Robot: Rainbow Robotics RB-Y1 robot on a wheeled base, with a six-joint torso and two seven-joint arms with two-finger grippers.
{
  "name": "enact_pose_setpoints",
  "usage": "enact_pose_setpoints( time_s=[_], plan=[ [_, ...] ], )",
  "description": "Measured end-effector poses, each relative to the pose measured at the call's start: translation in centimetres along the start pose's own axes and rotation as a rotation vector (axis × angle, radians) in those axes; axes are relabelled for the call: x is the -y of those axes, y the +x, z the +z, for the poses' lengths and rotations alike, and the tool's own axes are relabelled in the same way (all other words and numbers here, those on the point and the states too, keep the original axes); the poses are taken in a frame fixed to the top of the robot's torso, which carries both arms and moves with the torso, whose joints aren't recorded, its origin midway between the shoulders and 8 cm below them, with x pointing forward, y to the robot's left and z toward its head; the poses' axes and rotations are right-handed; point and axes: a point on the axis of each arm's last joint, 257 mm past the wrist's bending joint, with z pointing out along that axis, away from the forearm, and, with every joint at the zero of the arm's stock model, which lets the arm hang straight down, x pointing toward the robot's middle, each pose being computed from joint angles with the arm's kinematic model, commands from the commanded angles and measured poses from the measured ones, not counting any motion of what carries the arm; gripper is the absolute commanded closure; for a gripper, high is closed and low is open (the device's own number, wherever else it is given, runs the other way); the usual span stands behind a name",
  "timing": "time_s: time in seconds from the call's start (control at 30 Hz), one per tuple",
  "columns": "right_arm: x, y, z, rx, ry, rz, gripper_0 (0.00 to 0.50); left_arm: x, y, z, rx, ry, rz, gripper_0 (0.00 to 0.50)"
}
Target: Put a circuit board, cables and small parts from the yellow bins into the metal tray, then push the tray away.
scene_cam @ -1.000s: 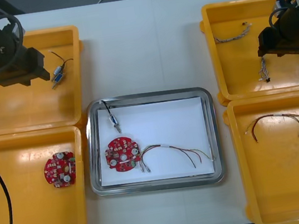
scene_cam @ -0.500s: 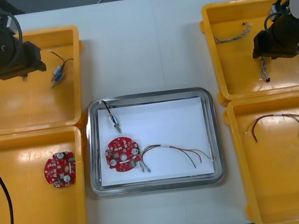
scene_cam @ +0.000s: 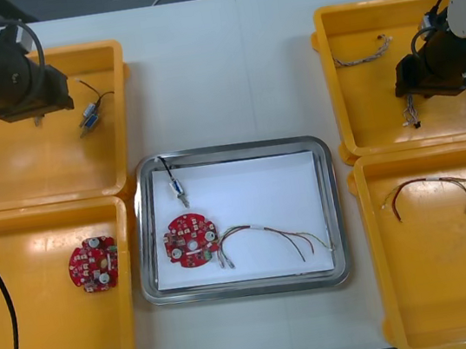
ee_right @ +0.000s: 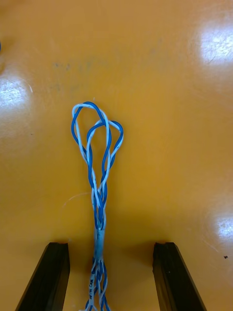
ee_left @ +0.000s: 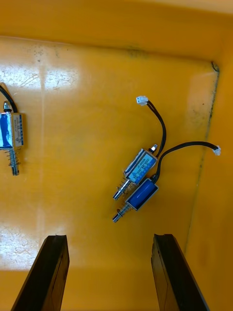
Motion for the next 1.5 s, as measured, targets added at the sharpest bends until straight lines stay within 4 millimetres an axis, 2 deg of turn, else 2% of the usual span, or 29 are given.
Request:
enact_pose_setpoints(
  time_s=[0.1,0.17,0.2,0.23,0.27,0.5,0.63,0.73,0.87,1.07,1.23,1.5],
  plan=[
    [0.0,-0.1,0.0,0.001,0.003,-0.002,0.002,0.2,0.0,0.1,-0.001,-0.003,0.009,0.000],
    [0.1,-0.1,0.0,0.001,0.007,-0.006,0.106,0.3,-0.2,0.0,0.003,-0.003,0.010,0.000],
    [0.1,-0.1,0.0,0.002,0.009,-0.007,0.265,0.3,-0.3,-0.1,0.007,-0.004,0.010,0.000],
    [0.1,-0.1,0.0,0.003,0.011,-0.008,0.453,0.3,-0.5,-0.1,0.011,-0.004,0.010,0.000],
    [0.2,-0.1,0.0,0.004,0.013,-0.009,0.499,0.3,-0.8,-0.1,0.018,-0.004,0.008,0.000],
    [0.3,-0.2,0.0,0.006,0.017,-0.012,0.500,0.5,-2.8,1.4,0.050,0.008,-0.035,0.000],
    [0.2,-0.2,-0.1,0.006,0.017,-0.022,0.500,1.2,-3.2,1.6,0.055,0.012,-0.034,0.000],
    [0.2,-0.2,-0.1,0.004,0.017,-0.056,0.500,1.7,-3.3,1.6,0.060,0.013,-0.029,0.022],
    [-0.2,0.5,-0.9,-0.033,0.022,-0.097,0.500,2.0,-3.6,1.9,0.069,0.008,-0.022,0.023],
    [-0.8,0.8,-3.7,-0.069,0.038,-0.171,0.500,2.3,-4.0,3.2,0.097,-0.009,0.002,0.028],
    [-0.6,1.0,-6.4,-0.103,0.037,-0.248,0.500,2.3,-4.0,3.9,0.104,-0.016,0.005,0.052],
    [0.5,0.9,-10.7,-0.126,0.055,-0.315,0.500,3.2,-4.9,4.6,0.134,-0.005,0.001,0.057]
  ],
)
